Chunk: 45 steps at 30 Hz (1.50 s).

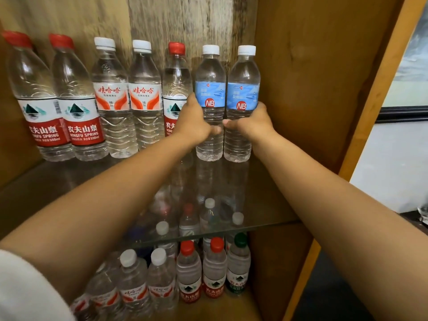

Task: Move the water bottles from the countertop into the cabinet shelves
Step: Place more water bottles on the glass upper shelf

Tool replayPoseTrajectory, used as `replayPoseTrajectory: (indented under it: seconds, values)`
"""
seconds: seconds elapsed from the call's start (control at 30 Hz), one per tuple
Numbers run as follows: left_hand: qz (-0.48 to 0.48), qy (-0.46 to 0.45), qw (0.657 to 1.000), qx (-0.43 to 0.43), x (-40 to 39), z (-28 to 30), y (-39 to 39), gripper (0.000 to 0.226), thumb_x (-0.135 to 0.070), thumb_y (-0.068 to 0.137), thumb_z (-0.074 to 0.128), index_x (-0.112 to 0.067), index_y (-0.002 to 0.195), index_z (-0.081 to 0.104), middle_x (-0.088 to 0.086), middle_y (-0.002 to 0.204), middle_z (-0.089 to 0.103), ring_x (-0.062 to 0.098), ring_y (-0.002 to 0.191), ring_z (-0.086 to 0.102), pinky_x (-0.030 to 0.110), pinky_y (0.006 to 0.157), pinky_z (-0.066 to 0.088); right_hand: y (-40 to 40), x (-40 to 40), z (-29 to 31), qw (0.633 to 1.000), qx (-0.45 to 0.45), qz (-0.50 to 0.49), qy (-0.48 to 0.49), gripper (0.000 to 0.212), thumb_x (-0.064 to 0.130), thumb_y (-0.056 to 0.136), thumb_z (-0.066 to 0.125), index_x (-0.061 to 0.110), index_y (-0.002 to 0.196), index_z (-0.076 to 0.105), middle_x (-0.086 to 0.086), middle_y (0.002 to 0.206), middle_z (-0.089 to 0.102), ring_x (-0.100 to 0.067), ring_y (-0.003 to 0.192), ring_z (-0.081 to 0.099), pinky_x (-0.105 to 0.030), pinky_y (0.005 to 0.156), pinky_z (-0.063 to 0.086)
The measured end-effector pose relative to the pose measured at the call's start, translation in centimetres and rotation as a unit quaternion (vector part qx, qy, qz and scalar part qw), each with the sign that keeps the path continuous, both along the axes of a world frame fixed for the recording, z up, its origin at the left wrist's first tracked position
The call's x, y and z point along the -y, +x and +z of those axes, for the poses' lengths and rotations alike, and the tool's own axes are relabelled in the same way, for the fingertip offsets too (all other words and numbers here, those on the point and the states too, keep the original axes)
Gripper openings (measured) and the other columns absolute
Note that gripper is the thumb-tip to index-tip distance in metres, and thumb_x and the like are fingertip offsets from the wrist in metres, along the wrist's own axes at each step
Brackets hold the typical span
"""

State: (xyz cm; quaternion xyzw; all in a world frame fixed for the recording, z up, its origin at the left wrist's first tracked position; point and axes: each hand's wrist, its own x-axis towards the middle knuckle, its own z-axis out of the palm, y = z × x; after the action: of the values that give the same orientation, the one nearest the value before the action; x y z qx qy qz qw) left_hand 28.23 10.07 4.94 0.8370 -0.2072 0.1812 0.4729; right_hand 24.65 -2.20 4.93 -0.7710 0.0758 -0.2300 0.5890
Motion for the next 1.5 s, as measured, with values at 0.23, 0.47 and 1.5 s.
replayPoseTrajectory:
  seconds: [0.23,0.47,1.5]
  values:
    - [0.177,0.284,0.92,0.203,-1.0,-3.2,-1.4,0.137,-0.052,0.06,0.08,-0.004,0.145,-0.016,0.018,0.155,-0.015,0.035,0.143,-0.012,0.052,0.112,-0.006,-0.1,0.3,-2.4,0.983,-0.104,-0.052,-0.142,0.086,0.022,0.074,0.075,0.019,0.14,0.02,-0.012,0.135,0.045,-0.033,0.12,0.049,-0.044,0.099,0.043]
    - [0.179,0.341,0.899,0.211,-0.1,-4.2,-0.3,0.137,-0.056,0.063,0.075,0.0,0.141,-0.023,0.022,0.15,-0.027,0.04,0.138,-0.024,0.059,0.103,-0.015,1.3,0.0,-2.7,0.97,-0.106,-0.101,-0.193,0.068,0.018,0.077,0.072,0.014,0.13,0.03,-0.01,0.127,0.052,-0.032,0.116,0.052,-0.038,0.089,0.044]
    - [0.273,0.409,0.83,0.264,0.1,-5.1,3.4,0.125,-0.063,0.074,0.059,0.003,0.137,-0.027,0.022,0.151,-0.022,0.034,0.142,-0.019,0.057,0.106,-0.015,5.8,-0.2,-2.8,0.98,-0.084,-0.087,-0.156,0.061,0.013,0.079,0.069,0.013,0.128,0.032,-0.011,0.125,0.054,-0.031,0.114,0.053,-0.037,0.086,0.045]
